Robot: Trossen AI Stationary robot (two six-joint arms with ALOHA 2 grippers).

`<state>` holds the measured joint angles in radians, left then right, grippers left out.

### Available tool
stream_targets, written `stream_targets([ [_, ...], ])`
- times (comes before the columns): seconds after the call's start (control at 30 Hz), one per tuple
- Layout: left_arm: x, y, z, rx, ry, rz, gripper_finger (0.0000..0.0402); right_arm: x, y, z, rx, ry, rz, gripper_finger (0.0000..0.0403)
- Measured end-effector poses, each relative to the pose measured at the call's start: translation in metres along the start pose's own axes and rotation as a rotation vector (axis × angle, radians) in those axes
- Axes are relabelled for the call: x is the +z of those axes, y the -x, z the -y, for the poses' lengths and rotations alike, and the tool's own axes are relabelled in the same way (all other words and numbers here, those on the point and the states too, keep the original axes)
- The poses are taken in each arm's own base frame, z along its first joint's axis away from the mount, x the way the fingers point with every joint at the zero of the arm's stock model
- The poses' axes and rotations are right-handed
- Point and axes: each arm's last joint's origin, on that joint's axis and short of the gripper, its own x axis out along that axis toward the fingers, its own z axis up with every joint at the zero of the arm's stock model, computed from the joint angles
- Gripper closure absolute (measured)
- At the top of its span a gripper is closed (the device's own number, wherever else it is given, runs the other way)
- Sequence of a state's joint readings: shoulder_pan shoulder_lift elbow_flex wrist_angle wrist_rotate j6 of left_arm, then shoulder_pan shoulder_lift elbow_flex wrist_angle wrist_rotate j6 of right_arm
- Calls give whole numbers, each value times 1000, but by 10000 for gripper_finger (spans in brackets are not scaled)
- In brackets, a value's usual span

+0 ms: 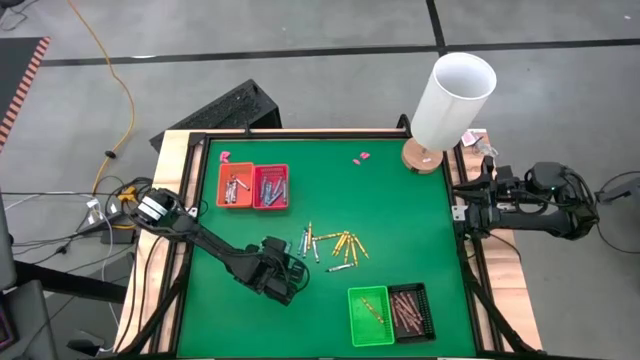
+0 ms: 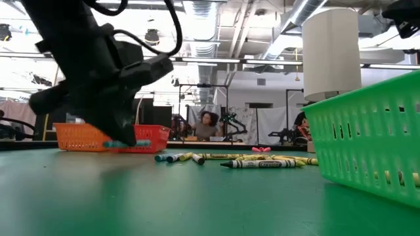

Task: Sort crayons
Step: Put the blue crayon into the red bin

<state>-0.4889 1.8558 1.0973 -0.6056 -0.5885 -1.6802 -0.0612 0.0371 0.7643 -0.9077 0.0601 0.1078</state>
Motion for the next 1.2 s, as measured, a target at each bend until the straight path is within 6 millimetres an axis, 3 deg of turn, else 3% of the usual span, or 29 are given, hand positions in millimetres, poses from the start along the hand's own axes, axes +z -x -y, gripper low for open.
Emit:
stream_targets([
  [0.3, 30, 9, 0, -4, -42, 79, 398, 0, 0, 0, 0, 0, 0, 335],
  [0.73, 119, 13, -14, 73, -93, 205, 399, 0, 0, 0, 0, 0, -1, 335],
  [1.03, 178, -7, -39, 205, -108, 205, 393, 0, 0, 0, 0, 3, -1, 335],
  [1.2, 193, -26, -61, 268, -74, 158, 392, 0, 0, 0, -1, 3, -1, 335],
])
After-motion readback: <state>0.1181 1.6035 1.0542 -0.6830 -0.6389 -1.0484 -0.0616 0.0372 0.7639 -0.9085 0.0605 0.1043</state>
